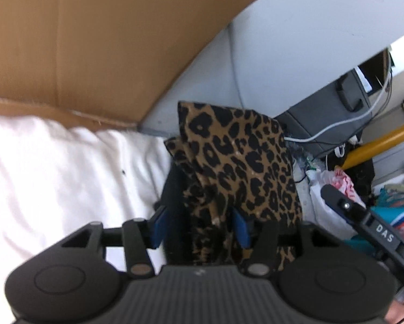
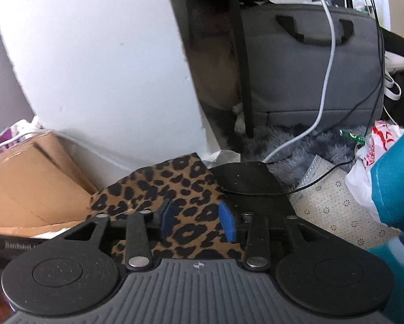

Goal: Fold clothes
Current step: 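Lower the skirt onto the black garment with both tools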

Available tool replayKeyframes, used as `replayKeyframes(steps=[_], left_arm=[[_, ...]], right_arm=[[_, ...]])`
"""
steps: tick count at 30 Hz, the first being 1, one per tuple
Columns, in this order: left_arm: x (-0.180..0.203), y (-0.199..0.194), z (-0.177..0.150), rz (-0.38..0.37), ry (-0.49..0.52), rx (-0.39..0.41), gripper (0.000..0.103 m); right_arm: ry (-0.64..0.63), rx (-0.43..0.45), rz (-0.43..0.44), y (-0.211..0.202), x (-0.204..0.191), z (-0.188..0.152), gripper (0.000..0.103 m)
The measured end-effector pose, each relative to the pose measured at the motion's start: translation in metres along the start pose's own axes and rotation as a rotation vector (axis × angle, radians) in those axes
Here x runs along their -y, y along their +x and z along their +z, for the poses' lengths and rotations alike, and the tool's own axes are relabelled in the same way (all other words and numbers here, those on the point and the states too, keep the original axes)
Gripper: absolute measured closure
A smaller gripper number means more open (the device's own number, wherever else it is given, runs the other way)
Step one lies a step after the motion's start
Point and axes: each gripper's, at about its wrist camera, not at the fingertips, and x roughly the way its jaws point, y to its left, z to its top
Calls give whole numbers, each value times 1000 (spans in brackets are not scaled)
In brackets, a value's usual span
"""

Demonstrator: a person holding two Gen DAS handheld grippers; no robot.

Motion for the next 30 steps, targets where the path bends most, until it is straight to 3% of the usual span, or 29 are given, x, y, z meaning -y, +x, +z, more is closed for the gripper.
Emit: replayKeyframes(steps=[6,13,17,22,26,30], left_arm=[[18,-28,6,5,110,53,50],[51,-22,3,8,252,51,52],[62,-8,-11,36,329,51,70],[61,22,-27,101,407,18,77],[56,28,-25,109,402,32,80],[65,21,-22,172,460,35,94]], right_arm=[[-18,7,39,-15,-10,-22,57],[-28,-6,69,-19,-12,-47,57],[-35,-39,50,-12,-7,-62,57],[-72,-63,20,2,0,-75,57],[-101,-71,-25,3,9,-78,57],[-88,-87,-57,-6,24,-81,57]])
